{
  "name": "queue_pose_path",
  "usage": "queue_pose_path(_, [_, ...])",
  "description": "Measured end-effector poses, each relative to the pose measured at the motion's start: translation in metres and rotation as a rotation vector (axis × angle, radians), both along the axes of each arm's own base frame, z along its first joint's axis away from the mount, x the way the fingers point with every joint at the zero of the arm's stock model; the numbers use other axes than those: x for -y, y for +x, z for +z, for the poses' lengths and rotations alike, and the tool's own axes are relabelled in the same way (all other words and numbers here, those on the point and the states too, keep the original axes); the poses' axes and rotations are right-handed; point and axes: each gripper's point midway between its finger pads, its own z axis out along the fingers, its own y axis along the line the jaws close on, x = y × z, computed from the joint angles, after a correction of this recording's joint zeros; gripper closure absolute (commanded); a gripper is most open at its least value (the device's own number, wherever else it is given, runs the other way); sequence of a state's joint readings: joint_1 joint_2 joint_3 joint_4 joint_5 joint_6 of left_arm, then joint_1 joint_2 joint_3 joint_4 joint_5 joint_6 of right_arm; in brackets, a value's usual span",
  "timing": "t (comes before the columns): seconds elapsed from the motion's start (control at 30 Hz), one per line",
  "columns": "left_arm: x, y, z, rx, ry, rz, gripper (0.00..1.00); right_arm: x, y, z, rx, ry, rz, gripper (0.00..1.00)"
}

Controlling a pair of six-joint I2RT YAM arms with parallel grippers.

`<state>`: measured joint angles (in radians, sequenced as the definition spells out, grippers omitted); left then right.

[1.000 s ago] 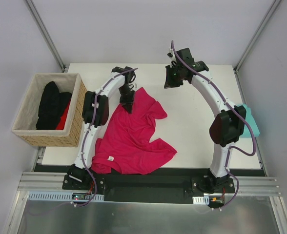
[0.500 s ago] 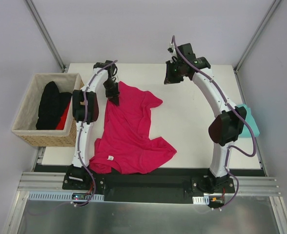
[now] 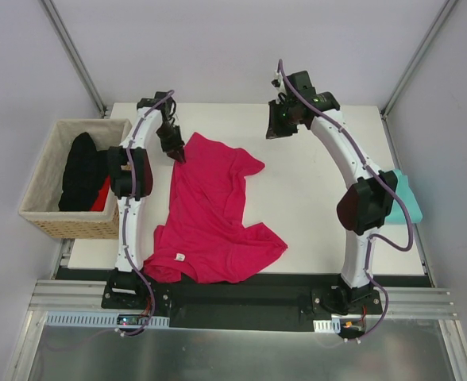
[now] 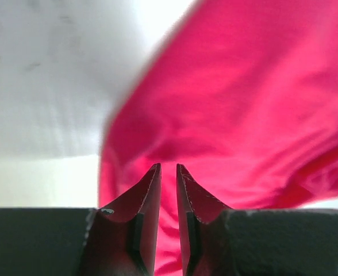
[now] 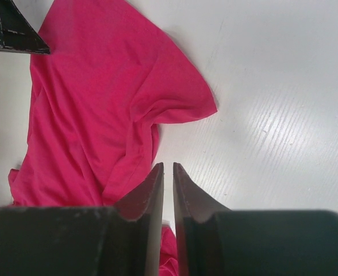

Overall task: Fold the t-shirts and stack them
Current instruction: Flatten out the tshirt

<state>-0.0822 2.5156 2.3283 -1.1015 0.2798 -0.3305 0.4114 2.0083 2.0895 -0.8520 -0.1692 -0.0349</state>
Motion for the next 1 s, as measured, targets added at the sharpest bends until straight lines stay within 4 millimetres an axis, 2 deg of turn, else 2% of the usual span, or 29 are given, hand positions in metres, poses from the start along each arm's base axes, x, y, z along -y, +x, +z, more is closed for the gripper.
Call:
queue_pose_path(0.13, [0.016,0.004,0.018,0.056,-0.048,-0.051,0.81,0.000,-0.001,-0.008,-0.013,-0.006,-0.008,0.66])
queue_pose_path(0.33, [0.055,-0.004,0.061,0.153,-0.093,-0.168,0.80,0.006,-0.022,-0.055,-0.117,-0.071,-0.021,0.56])
queue_pose_path(0.37, [0.061,-0.006,0.066,0.164,-0.098,-0.185,0.80,0.007,-0.027,-0.063,-0.135,-0.085,-0.024,0.51])
queue_pose_path(0.47, [0.085,-0.015,0.080,0.196,-0.118,-0.254,0.79,0.013,-0.046,-0.085,-0.182,-0.130,-0.042,0.47])
queue_pose_path(0.57, [0.106,-0.024,0.083,0.202,-0.125,-0.309,0.79,0.020,-0.070,-0.097,-0.209,-0.171,-0.052,0.47])
queue_pose_path(0.67, [0.123,-0.033,0.083,0.201,-0.131,-0.354,0.79,0.027,-0.085,-0.098,-0.203,-0.194,-0.073,0.48])
queue_pose_path(0.83, [0.140,-0.044,0.082,0.192,-0.133,-0.399,0.80,0.033,-0.095,-0.092,-0.174,-0.196,-0.105,0.49])
queue_pose_path(0.93, [0.139,-0.047,0.079,0.180,-0.121,-0.401,0.81,0.031,-0.097,-0.091,-0.163,-0.191,-0.112,0.58])
queue_pose_path(0.97, [0.138,-0.048,0.078,0.175,-0.117,-0.399,0.81,0.029,-0.098,-0.091,-0.162,-0.193,-0.109,0.67])
queue_pose_path(1.0, [0.136,-0.049,0.077,0.170,-0.110,-0.398,0.81,0.025,-0.101,-0.093,-0.160,-0.191,-0.105,0.71])
